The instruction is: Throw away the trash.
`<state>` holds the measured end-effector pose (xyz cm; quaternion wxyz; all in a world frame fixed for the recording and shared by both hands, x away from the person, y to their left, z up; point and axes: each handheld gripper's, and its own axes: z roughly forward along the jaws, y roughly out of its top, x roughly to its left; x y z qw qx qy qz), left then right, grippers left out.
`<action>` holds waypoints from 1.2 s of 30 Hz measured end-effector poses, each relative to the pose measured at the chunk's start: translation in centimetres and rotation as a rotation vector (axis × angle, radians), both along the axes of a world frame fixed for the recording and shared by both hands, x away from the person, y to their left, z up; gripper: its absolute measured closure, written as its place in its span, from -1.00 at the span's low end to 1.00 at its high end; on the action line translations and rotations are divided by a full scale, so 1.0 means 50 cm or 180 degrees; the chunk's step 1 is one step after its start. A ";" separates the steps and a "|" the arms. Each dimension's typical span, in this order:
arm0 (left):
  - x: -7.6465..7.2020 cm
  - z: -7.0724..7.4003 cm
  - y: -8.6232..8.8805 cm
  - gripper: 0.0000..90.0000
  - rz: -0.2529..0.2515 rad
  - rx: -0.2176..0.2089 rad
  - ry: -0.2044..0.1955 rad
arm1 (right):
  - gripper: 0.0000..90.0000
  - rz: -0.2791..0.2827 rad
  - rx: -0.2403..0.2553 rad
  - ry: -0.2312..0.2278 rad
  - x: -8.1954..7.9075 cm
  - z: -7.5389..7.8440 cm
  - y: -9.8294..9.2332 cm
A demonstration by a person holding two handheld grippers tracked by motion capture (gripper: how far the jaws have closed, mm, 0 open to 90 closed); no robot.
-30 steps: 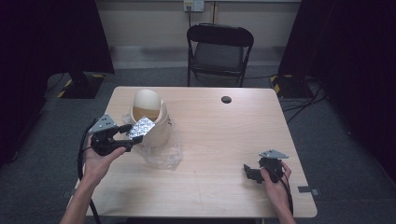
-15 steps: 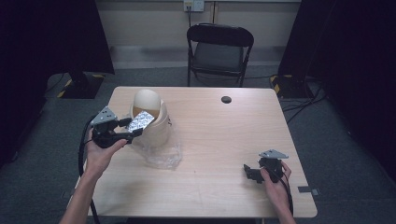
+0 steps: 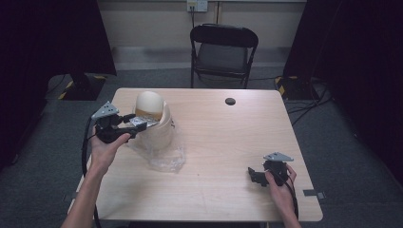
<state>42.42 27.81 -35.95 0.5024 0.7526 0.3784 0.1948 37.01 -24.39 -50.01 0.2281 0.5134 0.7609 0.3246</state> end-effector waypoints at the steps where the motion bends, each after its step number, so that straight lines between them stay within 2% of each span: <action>1: 0.001 0.000 0.000 -0.22 0.0009 -0.0001 0.0024 | -0.79 0.0001 0.0000 0.0000 0.000 0.000 0.000; 4: 0.004 0.003 0.004 -0.22 0.0044 0.0019 0.0016 | -0.79 0.0001 0.0000 -0.0001 0.000 0.000 0.000; 5: 0.004 0.003 0.007 -0.19 0.0071 0.0062 0.0008 | -0.79 0.0001 0.0000 0.0000 0.000 0.000 0.000; 6: 0.004 0.003 0.010 -0.07 0.0067 0.0046 0.0006 | -0.79 0.0001 -0.0001 0.0000 0.000 0.000 0.000; 7: 0.004 0.002 0.015 0.20 0.0075 0.0000 0.0010 | -0.79 0.0000 0.0001 0.0000 0.000 0.000 0.000; 8: 0.007 0.001 0.017 0.10 0.0056 -0.0016 0.0031 | -0.79 -0.0002 0.0001 0.0001 0.000 0.000 0.000; 15: 0.023 -0.012 -0.008 0.15 -0.0049 0.0094 0.0095 | -0.79 0.0002 -0.0001 -0.0001 0.000 0.000 0.000; 21: 0.032 -0.019 -0.021 0.19 -0.0070 0.0115 0.0141 | -0.79 0.0001 0.0000 -0.0001 0.000 0.000 0.000; 23: 0.033 -0.020 -0.022 0.18 -0.0065 0.0068 0.0155 | -0.79 0.0000 0.0000 -0.0001 0.000 0.000 0.000; 27: 0.028 -0.013 -0.018 0.14 -0.0058 0.0077 0.0097 | -0.79 0.0001 0.0000 0.0000 0.000 0.000 0.000; 30: 0.023 -0.007 -0.009 0.07 -0.0022 -0.0040 0.0079 | -0.79 0.0000 0.0000 0.0000 0.000 0.000 0.000; 33: 0.022 -0.005 -0.004 0.00 -0.0012 -0.0033 0.0083 | -0.79 0.0002 -0.0001 0.0000 0.000 0.000 0.000; 36: 0.016 -0.001 -0.001 -0.09 0.0006 -0.0088 0.0066 | -0.79 0.0000 0.0000 -0.0001 0.000 0.000 0.000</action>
